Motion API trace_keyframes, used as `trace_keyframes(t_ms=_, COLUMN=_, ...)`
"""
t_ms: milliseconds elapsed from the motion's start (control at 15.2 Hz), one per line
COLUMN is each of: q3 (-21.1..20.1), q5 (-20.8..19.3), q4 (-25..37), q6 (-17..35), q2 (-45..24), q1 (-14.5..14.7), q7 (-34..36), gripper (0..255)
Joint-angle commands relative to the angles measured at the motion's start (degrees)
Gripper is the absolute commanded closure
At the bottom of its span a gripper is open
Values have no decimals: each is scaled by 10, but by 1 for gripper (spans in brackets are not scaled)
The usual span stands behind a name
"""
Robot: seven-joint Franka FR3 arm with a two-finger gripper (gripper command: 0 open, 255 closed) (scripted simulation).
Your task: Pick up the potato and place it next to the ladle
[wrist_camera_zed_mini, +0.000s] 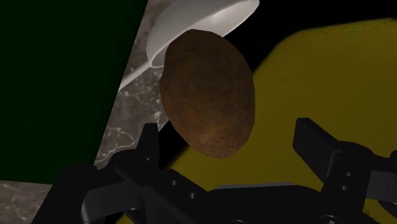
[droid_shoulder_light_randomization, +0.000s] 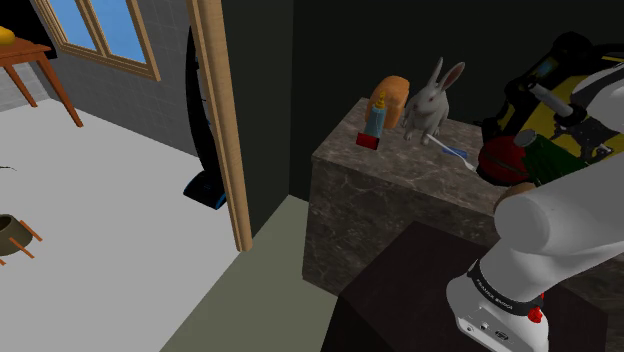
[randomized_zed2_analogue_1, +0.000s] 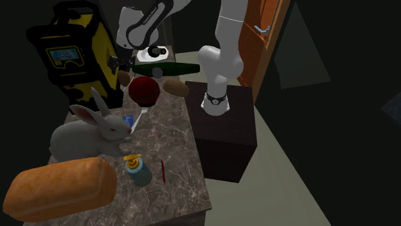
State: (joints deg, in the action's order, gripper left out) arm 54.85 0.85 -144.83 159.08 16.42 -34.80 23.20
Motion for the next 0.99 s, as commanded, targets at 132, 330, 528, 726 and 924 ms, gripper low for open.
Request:
trace_keyframes(t_ms=132, q3=9, q5=17, q4=-9, q6=0, q2=-24, q1=11, q7=-4, gripper=0)
trace_keyframes(t_ms=330, q3=8, q5=17, q4=-9, q6=0, q2=-24, q1=11, q7=-4, gripper=0)
trace_keyframes(t_ms=528, q3=15, q5=23, q4=-9, q6=3, q2=-27, q1=16, q7=-11, gripper=255)
trace_keyframes(t_ms=726, q3=38, q5=45, q4=11, q6=-3, q2=-42, q1=41, q7=-28, gripper=255)
trace_keyframes(t_ms=924, q3=39, q5=48, q4=13, q6=-3, q2=-46, q1=45, q7=-28, gripper=255)
